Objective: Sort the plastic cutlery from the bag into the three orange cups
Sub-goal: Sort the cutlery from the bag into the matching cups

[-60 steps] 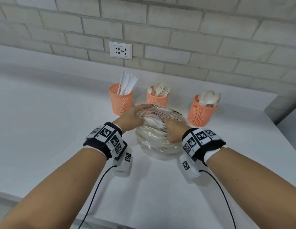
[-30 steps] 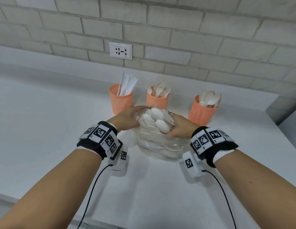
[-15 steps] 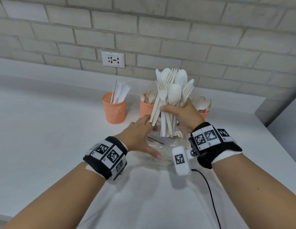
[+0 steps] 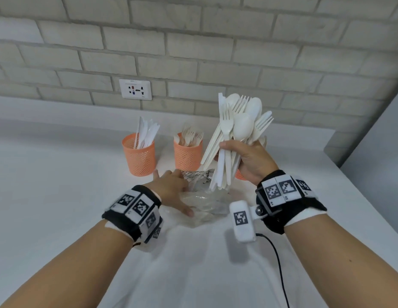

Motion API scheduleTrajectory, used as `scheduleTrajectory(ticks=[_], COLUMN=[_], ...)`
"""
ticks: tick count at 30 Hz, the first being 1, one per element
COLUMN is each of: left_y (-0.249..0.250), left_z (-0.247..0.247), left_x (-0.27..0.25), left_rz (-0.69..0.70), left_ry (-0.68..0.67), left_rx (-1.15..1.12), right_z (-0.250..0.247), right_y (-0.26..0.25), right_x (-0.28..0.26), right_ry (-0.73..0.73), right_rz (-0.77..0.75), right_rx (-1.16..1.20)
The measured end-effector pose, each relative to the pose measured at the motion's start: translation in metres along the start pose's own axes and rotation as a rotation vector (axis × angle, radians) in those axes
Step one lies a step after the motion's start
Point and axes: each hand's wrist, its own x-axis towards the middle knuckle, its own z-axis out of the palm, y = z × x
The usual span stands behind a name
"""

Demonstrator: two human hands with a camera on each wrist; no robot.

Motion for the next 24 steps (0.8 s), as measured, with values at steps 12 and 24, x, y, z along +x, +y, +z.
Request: scheduleTrajectory(ticks=[12,24], left_y=[0.04,0.021], left_z=[-0.033,-0.021], left_x=[-0.009,0.001], left_rz=[0.463,0.24], left_ry=[0.216,0.26], left_rx=[-1.458,-1.82], right_z=[0.029,0.037], right_y=[0.017,0.008], right_x=[-0.01,0.002], right_ry=[-0.202,-0.042], right_rz=[0.189,-0.023], right_rx=[-0.052,-0.629])
